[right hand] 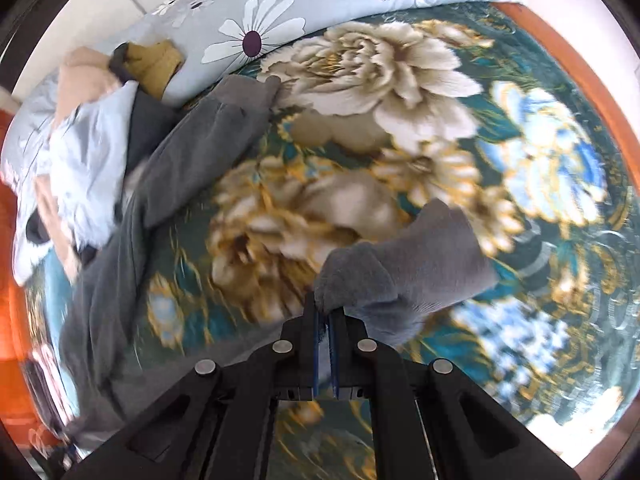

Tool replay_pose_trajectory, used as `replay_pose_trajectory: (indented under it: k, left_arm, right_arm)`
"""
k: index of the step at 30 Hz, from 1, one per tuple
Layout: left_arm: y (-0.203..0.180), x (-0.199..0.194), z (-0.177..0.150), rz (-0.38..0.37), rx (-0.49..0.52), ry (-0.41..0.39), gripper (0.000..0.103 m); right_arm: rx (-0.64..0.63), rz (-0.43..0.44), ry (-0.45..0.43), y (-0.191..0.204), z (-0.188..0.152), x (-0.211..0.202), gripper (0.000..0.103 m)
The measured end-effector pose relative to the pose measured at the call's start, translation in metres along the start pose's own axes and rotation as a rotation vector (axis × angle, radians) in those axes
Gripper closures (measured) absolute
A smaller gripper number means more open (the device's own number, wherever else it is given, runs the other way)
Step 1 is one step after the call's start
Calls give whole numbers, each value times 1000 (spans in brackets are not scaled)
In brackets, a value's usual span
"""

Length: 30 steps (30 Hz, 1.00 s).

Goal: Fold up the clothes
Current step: 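Hold the waistband with the left gripper while the right gripper grips the leg cuff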

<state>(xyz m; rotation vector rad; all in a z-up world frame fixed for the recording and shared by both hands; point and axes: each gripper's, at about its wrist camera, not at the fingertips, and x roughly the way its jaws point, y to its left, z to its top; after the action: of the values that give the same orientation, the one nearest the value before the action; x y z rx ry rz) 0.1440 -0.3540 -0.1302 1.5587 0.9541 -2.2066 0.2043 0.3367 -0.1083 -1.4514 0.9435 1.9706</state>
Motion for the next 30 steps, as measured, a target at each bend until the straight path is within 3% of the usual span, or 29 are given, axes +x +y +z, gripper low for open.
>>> replay_pose_trajectory:
  k: [4,8,11,13,15,18,20,30]
  left_arm:
    - [1,9,4,-6,-21,18,94]
    - [2,18,8,-35,-32,35,90]
    - [1,22,11,-76,-37,45,89]
    - [-1,20,12,-118,-38,43,86]
    - [0,16,10,-154,-41,33,79]
    - [8,12,2,-152,-65,18,75]
    - [16,14,-4,-133,-85,27,75]
    - [43,41,-23,-85,-154,89,74]
  right_arm:
    - [-7,-23,6,21,20,23,99]
    - [-18,32,35,28,25,30,94]
    - [-24,99,-5,25,22,14,75]
    - [-30,123,-28,19,17,2,72]
    - [-48,101,-32,13,9,-6,72]
    - [-53,62,3,9,0,1,72]
    - [122,-30,-22,10,-1,7,72]
    - [269,-179,60,3,15,43,72]
